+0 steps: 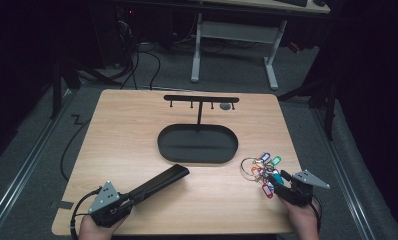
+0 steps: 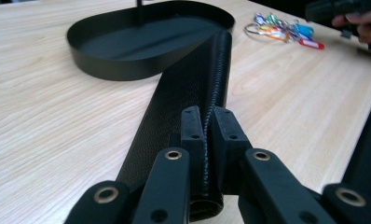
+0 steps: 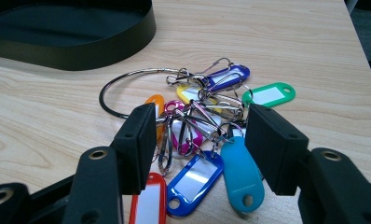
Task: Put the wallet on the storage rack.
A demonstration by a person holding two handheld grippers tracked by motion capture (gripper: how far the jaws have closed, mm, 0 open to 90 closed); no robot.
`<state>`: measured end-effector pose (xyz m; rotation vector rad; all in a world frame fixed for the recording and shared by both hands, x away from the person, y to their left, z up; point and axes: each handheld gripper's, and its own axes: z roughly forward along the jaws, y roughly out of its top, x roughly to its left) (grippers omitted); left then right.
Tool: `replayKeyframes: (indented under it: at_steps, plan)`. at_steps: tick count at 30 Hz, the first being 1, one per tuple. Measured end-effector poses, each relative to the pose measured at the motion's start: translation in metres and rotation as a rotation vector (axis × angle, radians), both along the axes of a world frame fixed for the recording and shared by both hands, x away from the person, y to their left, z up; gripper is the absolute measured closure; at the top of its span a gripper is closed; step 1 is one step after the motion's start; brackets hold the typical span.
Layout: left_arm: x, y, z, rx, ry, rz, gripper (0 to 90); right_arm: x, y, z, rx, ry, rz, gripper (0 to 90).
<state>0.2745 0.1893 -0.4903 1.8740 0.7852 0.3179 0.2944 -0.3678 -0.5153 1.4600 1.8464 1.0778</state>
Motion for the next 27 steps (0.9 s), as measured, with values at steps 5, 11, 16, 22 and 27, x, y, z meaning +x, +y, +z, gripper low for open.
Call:
replayKeyframes:
  at_steps: [5, 11, 16, 22, 27]
  plan:
    - [-0.003, 0.002, 0.003, -0.088, 0.038, -0.016, 84.6, 0.0, 0.001, 0.0, -0.003, -0.001, 0.001, 43.7]
    - [0.002, 0.006, 0.002, -0.153, 0.069, 0.004, 84.5, 0.0, 0.001, 0.0, 0.001, -0.001, 0.002, 43.7]
    - [0.009, 0.014, 0.002, -0.155, 0.042, 0.039, 84.0, 0.0, 0.001, 0.0, 0.001, 0.002, 0.001, 43.7]
    - [0.02, 0.023, 0.0, -0.17, 0.038, 0.052, 82.9, 0.0, 0.002, -0.001, 0.0, 0.005, 0.004, 43.7]
    - [0.023, 0.026, -0.002, -0.181, 0.038, 0.06, 81.5, 0.001, 0.002, -0.001, -0.003, 0.009, 0.01, 43.7]
